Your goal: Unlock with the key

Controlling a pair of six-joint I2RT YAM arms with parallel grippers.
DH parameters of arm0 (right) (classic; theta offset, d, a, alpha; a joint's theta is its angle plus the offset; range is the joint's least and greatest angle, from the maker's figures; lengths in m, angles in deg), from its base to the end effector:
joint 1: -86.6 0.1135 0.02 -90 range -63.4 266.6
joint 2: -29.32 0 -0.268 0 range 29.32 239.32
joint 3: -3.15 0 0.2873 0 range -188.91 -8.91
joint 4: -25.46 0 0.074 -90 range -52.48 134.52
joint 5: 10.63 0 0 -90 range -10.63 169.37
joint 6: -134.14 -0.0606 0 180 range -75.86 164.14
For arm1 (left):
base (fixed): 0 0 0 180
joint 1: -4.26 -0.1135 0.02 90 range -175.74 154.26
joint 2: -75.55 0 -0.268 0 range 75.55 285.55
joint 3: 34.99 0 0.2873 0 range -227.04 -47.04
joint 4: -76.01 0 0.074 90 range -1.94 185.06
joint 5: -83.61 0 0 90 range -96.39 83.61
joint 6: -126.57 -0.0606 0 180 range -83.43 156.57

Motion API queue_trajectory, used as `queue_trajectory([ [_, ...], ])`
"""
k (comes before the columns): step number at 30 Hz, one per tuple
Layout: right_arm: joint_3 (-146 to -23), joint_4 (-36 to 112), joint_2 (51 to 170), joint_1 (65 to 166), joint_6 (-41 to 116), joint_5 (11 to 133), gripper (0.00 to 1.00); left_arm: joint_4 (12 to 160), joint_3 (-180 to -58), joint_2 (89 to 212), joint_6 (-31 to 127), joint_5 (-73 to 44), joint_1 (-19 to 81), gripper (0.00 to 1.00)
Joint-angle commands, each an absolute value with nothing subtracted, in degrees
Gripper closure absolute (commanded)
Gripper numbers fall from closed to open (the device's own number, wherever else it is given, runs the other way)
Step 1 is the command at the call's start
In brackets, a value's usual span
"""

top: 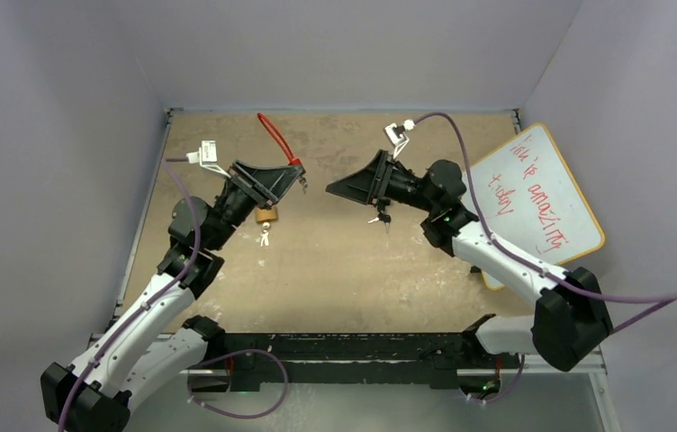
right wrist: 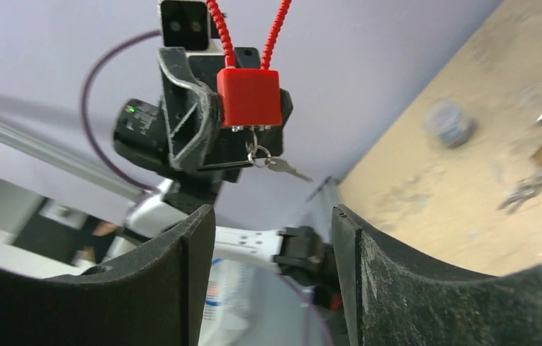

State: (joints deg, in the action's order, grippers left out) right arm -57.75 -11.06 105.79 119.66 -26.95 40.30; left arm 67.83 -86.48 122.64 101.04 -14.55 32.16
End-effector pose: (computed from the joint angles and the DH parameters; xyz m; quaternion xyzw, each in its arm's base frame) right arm 0.2701 0.2214 0.3402 -0.0864 0.5948 0.7290 0.3277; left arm 0.2211 -0.1268 0.3610 -0.1430 0.6097 -0.5924 0.5068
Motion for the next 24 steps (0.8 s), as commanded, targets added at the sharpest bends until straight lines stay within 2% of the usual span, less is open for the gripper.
queue_trajectory([
  [1,-62.06,4.48,102.47,120.04,-3.43,43.78,0.39,60.49,-87.75,121.55,94.47,-18.02,32.4,1.0],
  [7,-66.36,8.23,101.96,120.45,-1.72,47.06,0.4,62.82,-90.5,122.78,91.05,-20.85,32.47,1.0],
  [9,-69.29,13.59,101.04,120.51,0.72,50.44,0.4,65.08,-92.24,122.91,83.84,-24.1,32.47,1.0],
  [12,-72.64,19.36,99.7,120.44,4.02,52.79,0.39,70.47,-94.38,121.76,62.57,-29.97,32.48,1.0],
  [15,-73.54,19.78,98.77,120.44,7.5,48.66,0.39,77.25,-95.15,119.92,45.65,-31.89,32.48,1.0],
  [18,-74.22,18.97,98.59,120.47,11.84,42.67,0.39,77.89,-94.59,118.67,36.28,-36.11,32.48,1.0],
  [24,-74.52,12.1,98.31,120.55,11.66,38.52,0.39,75.68,-95.02,118.66,30.9,-47.28,32.45,1.0],
])
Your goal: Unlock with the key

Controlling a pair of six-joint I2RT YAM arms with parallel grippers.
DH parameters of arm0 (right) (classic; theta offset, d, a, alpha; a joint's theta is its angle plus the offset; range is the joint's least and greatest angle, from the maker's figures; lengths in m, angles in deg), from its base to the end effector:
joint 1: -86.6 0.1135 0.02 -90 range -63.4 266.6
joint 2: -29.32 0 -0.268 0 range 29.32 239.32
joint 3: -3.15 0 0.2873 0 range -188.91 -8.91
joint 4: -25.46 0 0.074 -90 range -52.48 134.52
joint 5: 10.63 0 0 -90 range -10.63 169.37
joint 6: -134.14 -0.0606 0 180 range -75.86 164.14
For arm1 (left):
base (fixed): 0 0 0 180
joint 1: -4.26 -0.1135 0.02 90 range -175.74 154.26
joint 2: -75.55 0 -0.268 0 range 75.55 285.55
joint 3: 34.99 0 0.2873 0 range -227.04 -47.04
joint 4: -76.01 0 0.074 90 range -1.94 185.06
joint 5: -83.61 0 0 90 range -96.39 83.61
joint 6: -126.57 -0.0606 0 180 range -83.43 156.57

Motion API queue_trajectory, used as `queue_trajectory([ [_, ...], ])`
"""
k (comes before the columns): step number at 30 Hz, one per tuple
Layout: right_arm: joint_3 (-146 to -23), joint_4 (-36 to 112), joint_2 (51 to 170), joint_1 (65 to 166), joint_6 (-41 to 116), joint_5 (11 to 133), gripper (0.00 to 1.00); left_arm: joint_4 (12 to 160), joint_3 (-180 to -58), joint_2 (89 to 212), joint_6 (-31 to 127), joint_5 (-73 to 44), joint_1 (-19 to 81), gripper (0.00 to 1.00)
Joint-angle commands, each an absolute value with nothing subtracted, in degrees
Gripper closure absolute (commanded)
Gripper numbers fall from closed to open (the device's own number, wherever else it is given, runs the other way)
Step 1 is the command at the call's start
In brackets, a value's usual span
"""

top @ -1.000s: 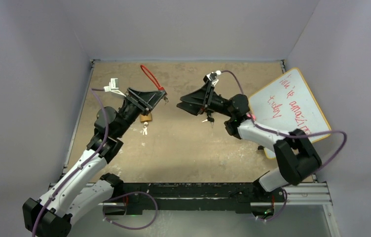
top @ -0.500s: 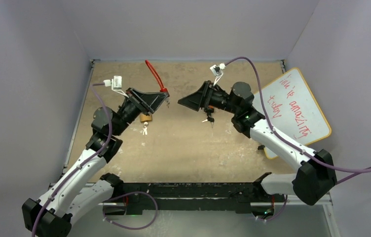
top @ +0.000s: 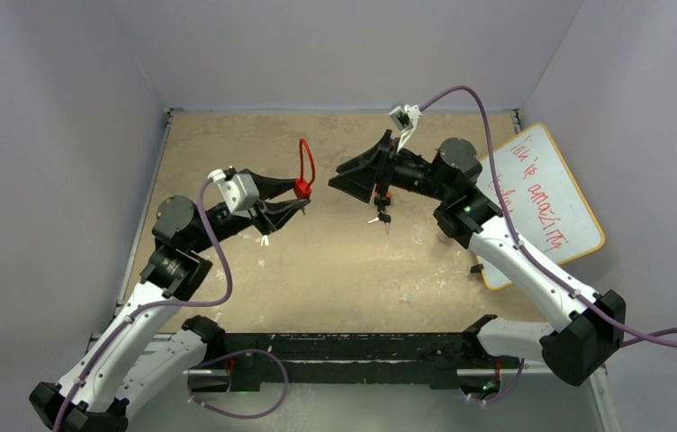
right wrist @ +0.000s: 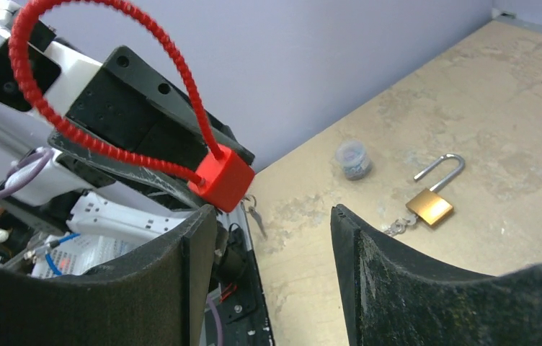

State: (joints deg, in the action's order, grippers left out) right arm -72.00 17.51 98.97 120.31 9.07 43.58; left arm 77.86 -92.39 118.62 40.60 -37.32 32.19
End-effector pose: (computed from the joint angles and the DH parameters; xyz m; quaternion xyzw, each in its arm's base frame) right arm 0.2570 0.2140 0.4210 -0.2342 0.5923 0.5790 0.5090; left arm 0.1847 -0.1332 0.3948 0.3284 0.5473 -0.3674 0.6765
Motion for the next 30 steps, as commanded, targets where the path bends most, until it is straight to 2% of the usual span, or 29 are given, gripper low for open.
queue_trajectory([
  [1,-74.84,11.2,98.69,120.62,11.35,37.47,0.39,75.78,-95.4,119.09,31.07,-48.94,32.47,1.0],
  [5,-76.35,6.54,99.78,121.25,10.25,32.33,0.39,75.41,-96.5,121.14,34.02,-54.25,32.48,1.0],
  [10,-77.14,5.03,100.13,122.5,10.15,29.61,0.4,70.37,-94.27,120.64,39.97,-53.86,32.48,1.0],
  [14,-75.86,10.92,98.52,122.56,13.43,34.6,0.44,68.12,-93.77,120.05,43.99,-48.71,32.48,1.0],
  [17,-73.35,14.13,95.85,122.56,16.2,42.03,0.43,72.74,-95.15,119.96,45.59,-41.68,32.48,1.0],
  [20,-72.27,13.14,94.85,122.61,16.61,40.51,0.4,79.62,-96.53,119.87,45.28,-36.04,32.48,1.0],
  [30,-81.52,18.82,101.65,128.57,20.74,44.76,0.38,81.01,-96.15,120.15,48.38,-37.21,32.48,1.0],
])
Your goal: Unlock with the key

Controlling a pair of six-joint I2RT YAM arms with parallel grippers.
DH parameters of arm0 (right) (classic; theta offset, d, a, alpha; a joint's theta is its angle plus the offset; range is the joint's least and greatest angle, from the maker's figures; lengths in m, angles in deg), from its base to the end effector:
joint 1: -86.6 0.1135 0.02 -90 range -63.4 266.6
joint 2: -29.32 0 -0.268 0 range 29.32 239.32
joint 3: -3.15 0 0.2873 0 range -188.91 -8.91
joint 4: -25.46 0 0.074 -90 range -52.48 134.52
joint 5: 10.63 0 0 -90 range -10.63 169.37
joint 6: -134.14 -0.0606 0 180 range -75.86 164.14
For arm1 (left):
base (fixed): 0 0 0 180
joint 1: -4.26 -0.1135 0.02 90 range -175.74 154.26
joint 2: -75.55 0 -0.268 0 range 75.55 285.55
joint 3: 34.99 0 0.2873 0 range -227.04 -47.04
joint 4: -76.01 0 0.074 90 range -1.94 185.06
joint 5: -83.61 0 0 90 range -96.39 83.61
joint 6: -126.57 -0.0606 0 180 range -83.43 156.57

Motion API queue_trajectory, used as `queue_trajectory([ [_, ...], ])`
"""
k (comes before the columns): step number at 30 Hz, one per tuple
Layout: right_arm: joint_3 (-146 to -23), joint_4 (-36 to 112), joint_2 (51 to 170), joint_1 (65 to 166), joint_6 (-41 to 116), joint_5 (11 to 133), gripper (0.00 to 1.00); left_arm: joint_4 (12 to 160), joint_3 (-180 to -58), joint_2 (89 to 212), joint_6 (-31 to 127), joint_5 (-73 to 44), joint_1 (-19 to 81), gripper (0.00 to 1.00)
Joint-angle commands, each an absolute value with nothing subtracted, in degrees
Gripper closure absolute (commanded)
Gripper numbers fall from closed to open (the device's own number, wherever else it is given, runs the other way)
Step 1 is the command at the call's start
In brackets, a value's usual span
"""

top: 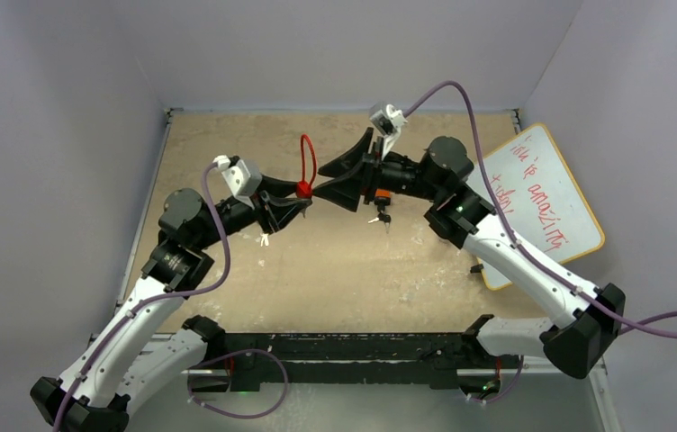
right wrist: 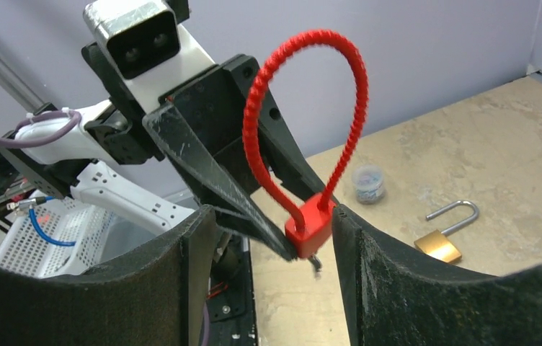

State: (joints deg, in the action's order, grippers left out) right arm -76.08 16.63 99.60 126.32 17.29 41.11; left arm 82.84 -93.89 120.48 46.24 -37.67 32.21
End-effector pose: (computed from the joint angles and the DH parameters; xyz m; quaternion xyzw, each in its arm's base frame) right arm 0.2292 0.2392 0.4476 -0.3255 0.5236 0.5803 0.5321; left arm 0.1919 -0.1374 0.3878 0.3008 0.5970 -0.4017 0.6259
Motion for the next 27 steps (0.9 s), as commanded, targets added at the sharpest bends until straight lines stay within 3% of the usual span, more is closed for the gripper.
queue_trajectory([
  [1,-82.3,19.4,102.46,128.92,20.91,46.2,0.39,80.77,-95.98,120.19,48.51,-37.61,32.48,1.0],
  [3,-83.44,20.08,103.71,129.14,21.23,47.81,0.44,80.78,-95.7,120.18,48.52,-38.14,32.48,1.0],
  [4,-83.97,20.25,104.16,129.22,21.28,48.73,0.53,80.97,-95.59,120.15,48.48,-38.26,32.48,1.0],
  [8,-84.67,19.03,104.86,129.15,21.61,51.85,1.0,81.97,-95.24,120.37,48.13,-39.98,32.48,1.0],
  [13,-83.26,17.34,104.62,129.23,26.08,60.43,1.0,85.62,-94.91,121.63,45.08,-49.42,32.48,1.0],
  [16,-82.41,16.48,103.77,129.27,26.75,64.57,1.0,91.51,-94.65,121.16,40.6,-49.39,32.48,1.0],
  [22,-83.49,26.64,101.95,129.2,23.5,62.4,1.0,96.05,-93.68,120.94,42.46,-33.07,32.48,1.0],
  [26,-80.58,38.19,98.91,128.91,23.16,68.62,1.0,99.29,-92.47,122.87,48.06,-23.59,32.47,1.0],
  [27,-80.27,41.51,98.1,128.55,23.0,72.04,0.93,100.54,-92.19,123.44,48.41,-21.87,32.48,1.0],
])
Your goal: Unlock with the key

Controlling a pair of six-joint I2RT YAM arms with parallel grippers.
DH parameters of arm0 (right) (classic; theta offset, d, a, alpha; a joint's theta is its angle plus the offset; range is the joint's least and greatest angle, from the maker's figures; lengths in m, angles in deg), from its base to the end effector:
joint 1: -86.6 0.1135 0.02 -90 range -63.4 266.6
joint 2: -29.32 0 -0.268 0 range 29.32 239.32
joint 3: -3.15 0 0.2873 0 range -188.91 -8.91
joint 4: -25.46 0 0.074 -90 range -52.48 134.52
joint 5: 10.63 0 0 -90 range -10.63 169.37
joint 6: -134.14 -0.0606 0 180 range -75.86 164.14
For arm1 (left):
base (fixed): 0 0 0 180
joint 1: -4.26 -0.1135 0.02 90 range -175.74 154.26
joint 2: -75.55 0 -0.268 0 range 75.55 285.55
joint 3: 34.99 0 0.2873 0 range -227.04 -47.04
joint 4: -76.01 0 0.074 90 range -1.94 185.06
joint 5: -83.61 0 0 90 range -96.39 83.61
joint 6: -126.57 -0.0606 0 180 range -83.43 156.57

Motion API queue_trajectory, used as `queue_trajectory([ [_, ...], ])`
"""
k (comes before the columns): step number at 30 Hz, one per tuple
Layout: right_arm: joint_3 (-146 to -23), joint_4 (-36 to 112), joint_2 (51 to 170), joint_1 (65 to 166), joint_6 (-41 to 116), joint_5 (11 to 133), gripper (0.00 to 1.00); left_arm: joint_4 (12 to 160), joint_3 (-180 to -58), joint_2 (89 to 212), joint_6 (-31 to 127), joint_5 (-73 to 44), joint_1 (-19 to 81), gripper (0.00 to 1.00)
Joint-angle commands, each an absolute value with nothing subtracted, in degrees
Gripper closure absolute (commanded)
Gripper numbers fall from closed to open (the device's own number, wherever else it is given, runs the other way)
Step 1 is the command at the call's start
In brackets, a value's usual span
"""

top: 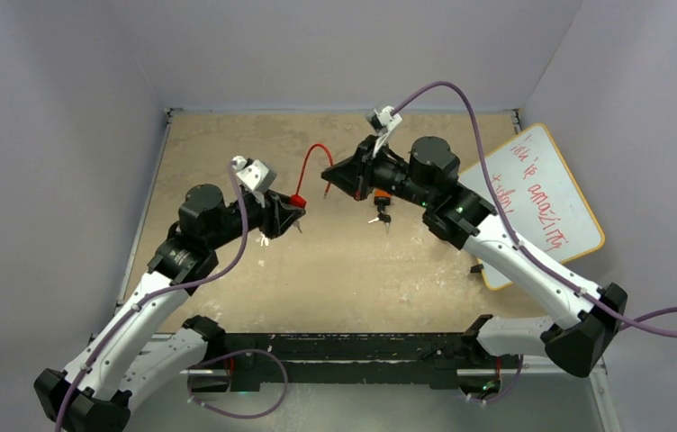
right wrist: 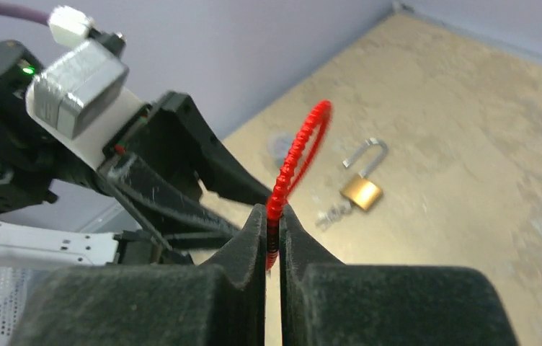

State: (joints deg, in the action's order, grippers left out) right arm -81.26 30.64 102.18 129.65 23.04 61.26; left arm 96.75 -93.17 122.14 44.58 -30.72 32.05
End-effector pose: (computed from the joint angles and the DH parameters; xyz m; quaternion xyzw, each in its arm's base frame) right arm 0.2453 0.2549 0.4417 -0.2405 0.6240 0.4798 0.5679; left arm 0.2050 -0.1362 0.3454 0.2624 0.7096 -0.3475 0.5539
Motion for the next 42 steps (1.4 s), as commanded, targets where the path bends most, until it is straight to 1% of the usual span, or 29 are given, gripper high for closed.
queue_trajectory([
  [1,-80.05,44.43,97.47,128.18,22.97,73.69,0.85,101.76,-91.57,123.81,48.77,-19.89,32.48,1.0],
  [2,-80.08,46.8,96.7,127.77,22.87,76.84,0.74,102.7,-90.84,124.01,48.82,-17.65,32.48,1.0],
  [3,-80.28,49.01,95.97,127.35,22.84,80.86,0.65,103.26,-90.03,123.95,48.57,-15.87,32.48,1.0],
  [5,-80.87,51.36,94.18,126.69,23.71,86.29,0.51,103.78,-88.25,123.23,47.87,-13.43,32.48,1.0],
  [7,-81.18,51.57,92.52,126.54,25.61,90.38,0.43,104.08,-87.02,122.62,47.38,-11.39,32.39,1.0],
  [10,-81.06,48.89,90.1,126.51,27.65,93.49,0.35,104.15,-86.75,123.01,47.33,-11.07,32.45,1.0],
  [13,-81.22,46.77,88.81,126.5,27.7,94.75,0.32,102.52,-86.58,125.13,51.25,-11.64,32.41,1.0],
  [20,-80.48,47.26,88.97,126.55,24.48,92.24,0.32,96.62,-85.74,137.3,73.74,-10.02,32.75,1.0],
  [23,-79.38,48.32,88.81,126.57,22.78,90.97,0.32,92.93,-85.85,143.9,78.46,-6.79,34.25,1.0],
  [26,-77.34,48.89,87.71,126.52,21.24,90.72,0.33,88.98,-87.85,150.35,79.11,-5.8,35.48,1.0],
  [31,-74.76,49.75,86.1,126.58,19.45,90.36,0.33,92.73,-95.79,161.67,78.84,-0.03,36.89,0.87],
  [32,-74.4,49.96,85.84,126.6,19.25,90.4,0.33,93.34,-96.94,163.37,78.54,0.49,37.06,0.83],
  [37,-73.77,51.55,84.52,126.53,19.41,92.35,0.33,97.63,-103.08,169.2,75.77,1.51,37.45,0.52],
  [38,-73.77,51.76,84.31,126.54,19.78,93.02,0.33,98.66,-104.37,169.79,74.72,1.52,37.47,0.39],
  [39,-73.81,52.02,84.14,126.54,20.44,93.56,0.32,99.68,-105.56,170.04,73.62,1.63,37.4,0.3],
  [40,-73.85,52.37,83.92,126.54,20.99,94.06,0.32,100.66,-106.65,170.11,72.68,1.99,37.45,0.25],
  [42,-73.79,52.78,83.78,126.53,22.34,95.03,0.31,102.12,-108.11,169.61,71.31,2.7,37.43,0.2],
])
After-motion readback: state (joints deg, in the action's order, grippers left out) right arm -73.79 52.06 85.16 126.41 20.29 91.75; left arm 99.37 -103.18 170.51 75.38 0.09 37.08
